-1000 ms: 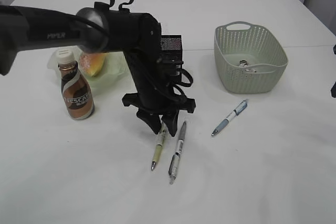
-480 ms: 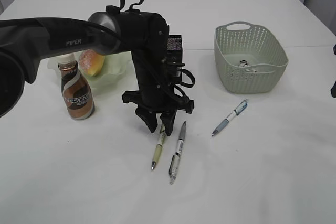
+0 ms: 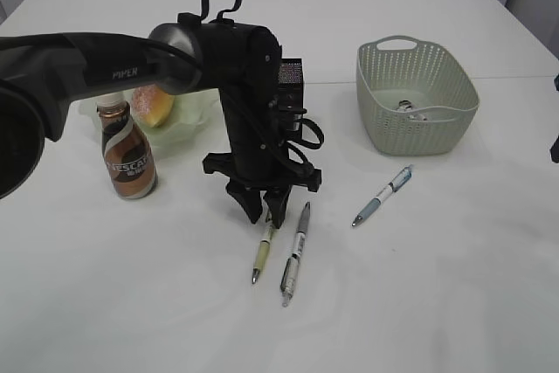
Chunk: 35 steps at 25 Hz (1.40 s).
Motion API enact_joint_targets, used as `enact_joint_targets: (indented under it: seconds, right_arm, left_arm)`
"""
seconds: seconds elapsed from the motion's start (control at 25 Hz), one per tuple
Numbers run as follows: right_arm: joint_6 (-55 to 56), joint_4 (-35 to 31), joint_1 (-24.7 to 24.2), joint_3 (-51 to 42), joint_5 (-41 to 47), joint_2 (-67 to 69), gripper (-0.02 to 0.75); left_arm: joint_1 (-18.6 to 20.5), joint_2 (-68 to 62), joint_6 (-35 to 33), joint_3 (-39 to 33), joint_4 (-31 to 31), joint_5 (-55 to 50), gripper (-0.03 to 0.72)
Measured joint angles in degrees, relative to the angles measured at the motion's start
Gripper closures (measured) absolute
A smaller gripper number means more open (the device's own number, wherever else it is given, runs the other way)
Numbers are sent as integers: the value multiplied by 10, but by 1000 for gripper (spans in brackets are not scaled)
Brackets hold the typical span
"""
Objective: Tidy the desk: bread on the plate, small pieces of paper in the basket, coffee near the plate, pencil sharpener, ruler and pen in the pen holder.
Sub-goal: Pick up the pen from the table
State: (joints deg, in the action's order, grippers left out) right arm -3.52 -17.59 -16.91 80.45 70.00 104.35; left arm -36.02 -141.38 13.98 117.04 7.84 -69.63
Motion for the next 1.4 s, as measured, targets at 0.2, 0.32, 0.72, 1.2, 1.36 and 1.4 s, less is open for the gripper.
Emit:
enact_joint_targets:
  seconds: [0.2, 0.32, 0.72, 1.2, 1.36, 1.4]
  right_arm:
    - [-8, -9, 0, 0, 0, 0, 358]
    - [-10, -17, 0, 0, 0, 0, 358]
    - [-15, -21, 0, 0, 0, 0, 357]
    - [-17, -21, 0, 0, -1, 0, 357]
    - [-17, -21, 0, 0, -1, 0, 357]
    - [-17, -21, 0, 0, -1, 0, 357]
  left_arm:
    - [0, -1, 0, 0, -2, 0, 447]
    - [0, -5, 0, 0, -2, 0, 445]
    - [-20, -16, 1, 7, -4, -1, 454]
    - [-22, -19, 0, 11, -7, -2, 614]
    - [-22, -19, -7, 11, -7, -2, 615]
    - [-22, -19, -8, 11, -7, -2, 617]
